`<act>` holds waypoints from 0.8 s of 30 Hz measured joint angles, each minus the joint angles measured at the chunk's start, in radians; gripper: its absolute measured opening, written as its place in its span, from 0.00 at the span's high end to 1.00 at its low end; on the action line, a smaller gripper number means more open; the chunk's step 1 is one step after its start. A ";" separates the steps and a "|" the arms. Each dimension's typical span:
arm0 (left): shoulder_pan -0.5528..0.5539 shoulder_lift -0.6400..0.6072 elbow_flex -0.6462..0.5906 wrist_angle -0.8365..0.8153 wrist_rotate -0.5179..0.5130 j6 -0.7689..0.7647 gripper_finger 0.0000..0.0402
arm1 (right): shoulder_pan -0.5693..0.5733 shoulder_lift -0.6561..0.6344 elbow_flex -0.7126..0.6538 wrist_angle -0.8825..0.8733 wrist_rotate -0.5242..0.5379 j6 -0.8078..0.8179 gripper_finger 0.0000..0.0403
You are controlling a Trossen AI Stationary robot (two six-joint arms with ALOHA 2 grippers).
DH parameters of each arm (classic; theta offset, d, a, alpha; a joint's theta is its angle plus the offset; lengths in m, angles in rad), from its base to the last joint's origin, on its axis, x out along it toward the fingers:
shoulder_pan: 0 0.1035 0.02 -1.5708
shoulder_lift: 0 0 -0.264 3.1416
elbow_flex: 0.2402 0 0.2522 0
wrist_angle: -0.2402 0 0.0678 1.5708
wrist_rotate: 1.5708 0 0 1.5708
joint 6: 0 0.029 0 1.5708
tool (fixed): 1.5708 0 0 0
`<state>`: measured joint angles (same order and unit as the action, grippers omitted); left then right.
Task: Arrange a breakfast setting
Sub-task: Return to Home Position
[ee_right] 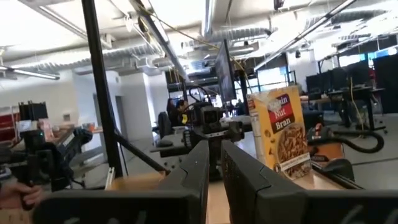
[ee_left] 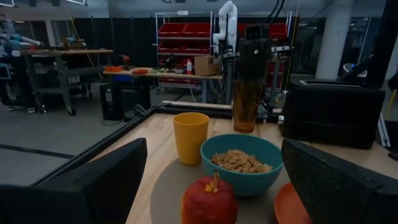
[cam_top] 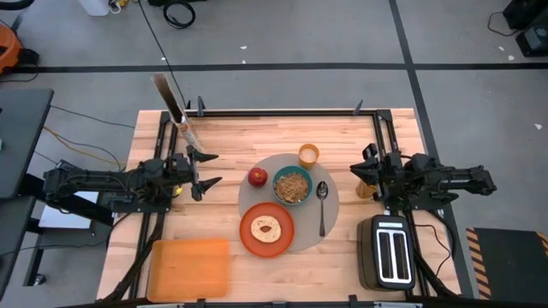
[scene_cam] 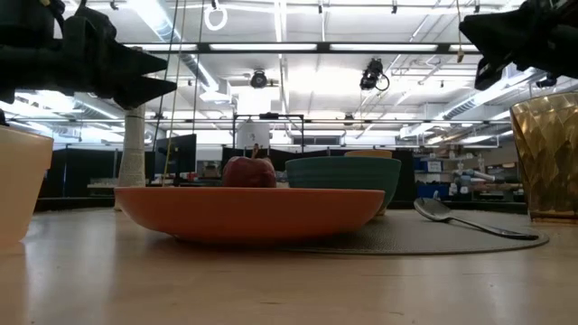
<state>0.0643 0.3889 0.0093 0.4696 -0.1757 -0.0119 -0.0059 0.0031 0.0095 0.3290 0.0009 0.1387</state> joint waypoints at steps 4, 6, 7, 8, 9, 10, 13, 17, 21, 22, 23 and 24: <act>0.000 -0.014 0.000 -0.015 0.000 0.000 0.05 | 0.000 -0.001 -0.003 -0.012 -0.001 0.015 0.88; 0.000 -0.033 0.000 -0.035 0.000 0.000 0.05 | 0.000 -0.001 -0.003 -0.050 -0.001 0.028 0.88; 0.000 -0.046 0.000 -0.048 0.000 0.000 0.05 | 0.000 -0.001 -0.003 -0.077 -0.001 0.039 0.88; 0.000 -0.060 0.000 -0.062 0.000 0.000 0.05 | 0.000 -0.001 -0.003 -0.106 -0.001 0.052 0.88; 0.000 -0.075 0.000 -0.070 0.000 0.000 0.05 | 0.000 -0.001 -0.003 -0.135 -0.001 0.069 0.88; 0.000 -0.091 0.000 -0.080 0.000 0.001 0.05 | 0.000 -0.001 -0.003 -0.159 -0.001 0.083 0.88; 0.000 -0.146 0.000 -0.118 0.000 0.009 0.05 | 0.000 -0.001 -0.003 -0.184 -0.001 0.091 0.88; 0.000 -0.220 0.010 -0.206 0.000 0.024 0.05 | 0.000 -0.001 -0.003 -0.188 0.017 0.043 0.88; 0.000 -0.288 0.093 -0.444 0.000 0.024 0.05 | 0.000 -0.001 -0.003 -0.207 0.065 0.004 0.88; 0.000 -0.302 0.114 -0.504 0.000 0.024 0.05 | 0.000 -0.001 -0.003 -0.211 0.074 -0.001 0.88; -0.001 -0.316 0.129 -0.559 0.001 0.024 0.05 | 0.000 -0.001 -0.003 -0.219 0.081 -0.006 0.88; -0.001 -0.331 0.137 -0.589 0.001 0.025 0.05 | 0.000 -0.001 -0.003 -0.226 0.084 -0.011 0.88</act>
<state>0.0635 0.0574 0.1467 -0.1194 -0.1749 0.0127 -0.0059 0.0025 0.0063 0.1029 0.0850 0.1272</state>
